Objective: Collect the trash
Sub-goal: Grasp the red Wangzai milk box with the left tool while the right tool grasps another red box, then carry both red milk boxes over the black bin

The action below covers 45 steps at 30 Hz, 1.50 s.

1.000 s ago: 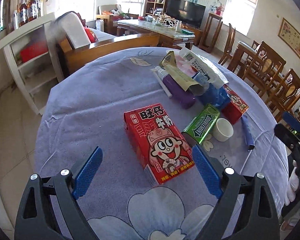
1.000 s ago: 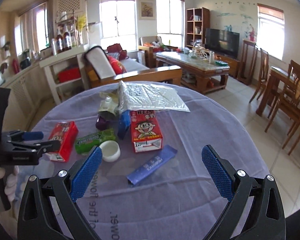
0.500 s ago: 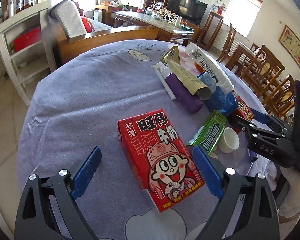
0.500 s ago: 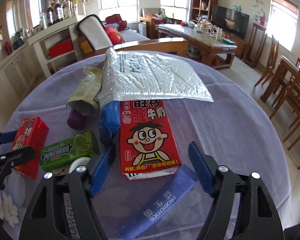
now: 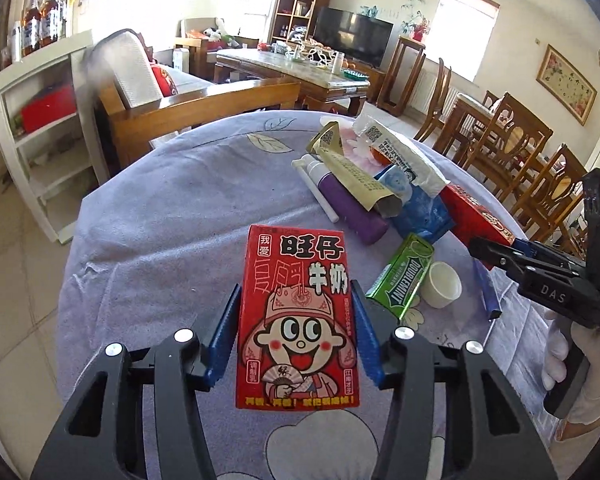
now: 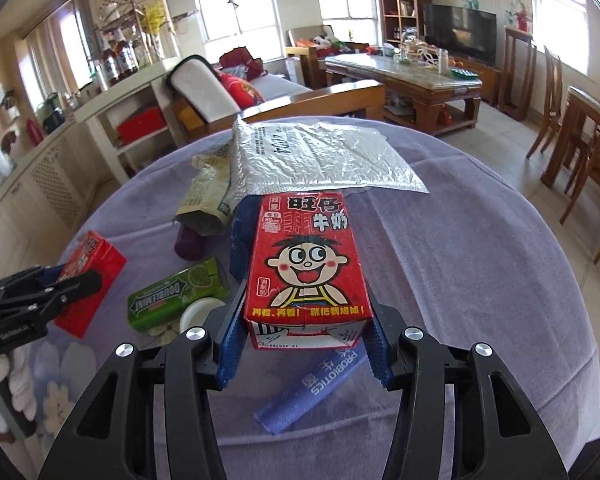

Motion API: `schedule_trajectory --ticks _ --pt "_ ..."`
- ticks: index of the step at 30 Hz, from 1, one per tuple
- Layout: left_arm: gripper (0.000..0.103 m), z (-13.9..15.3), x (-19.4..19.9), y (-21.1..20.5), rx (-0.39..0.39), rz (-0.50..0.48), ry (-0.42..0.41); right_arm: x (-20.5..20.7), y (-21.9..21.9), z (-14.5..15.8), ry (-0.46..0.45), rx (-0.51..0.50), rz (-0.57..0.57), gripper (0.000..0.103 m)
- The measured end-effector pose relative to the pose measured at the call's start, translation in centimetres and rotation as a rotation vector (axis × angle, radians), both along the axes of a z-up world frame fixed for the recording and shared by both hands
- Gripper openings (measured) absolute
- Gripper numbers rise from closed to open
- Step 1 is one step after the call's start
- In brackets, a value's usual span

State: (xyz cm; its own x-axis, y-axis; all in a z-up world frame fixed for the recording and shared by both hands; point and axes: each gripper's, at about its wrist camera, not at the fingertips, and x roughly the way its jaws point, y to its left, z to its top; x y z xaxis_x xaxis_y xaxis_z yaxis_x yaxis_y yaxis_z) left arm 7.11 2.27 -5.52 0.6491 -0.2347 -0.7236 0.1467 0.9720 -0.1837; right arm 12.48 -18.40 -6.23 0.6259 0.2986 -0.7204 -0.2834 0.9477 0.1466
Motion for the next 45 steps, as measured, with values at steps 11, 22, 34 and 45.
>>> schedule_trajectory --ticks 11,22,34,45 --pt "0.052 3.2 -3.3 -3.0 -0.037 -0.130 -0.145 -8.0 -3.6 3.3 -0.105 0.126 -0.031 0.051" --pt "0.052 6.6 -8.6 -13.0 -0.017 -0.377 -0.291 -18.0 -11.1 6.7 -0.247 0.220 -0.161 0.051" --pt "0.052 7.3 -12.7 -27.1 -0.052 -0.701 -0.329 -27.5 -23.2 7.9 -0.366 0.188 -0.494 0.051" --pt "0.052 5.3 -14.3 -38.3 -0.157 -0.923 -0.245 -35.4 -33.2 5.6 -0.375 0.152 -0.795 0.051"
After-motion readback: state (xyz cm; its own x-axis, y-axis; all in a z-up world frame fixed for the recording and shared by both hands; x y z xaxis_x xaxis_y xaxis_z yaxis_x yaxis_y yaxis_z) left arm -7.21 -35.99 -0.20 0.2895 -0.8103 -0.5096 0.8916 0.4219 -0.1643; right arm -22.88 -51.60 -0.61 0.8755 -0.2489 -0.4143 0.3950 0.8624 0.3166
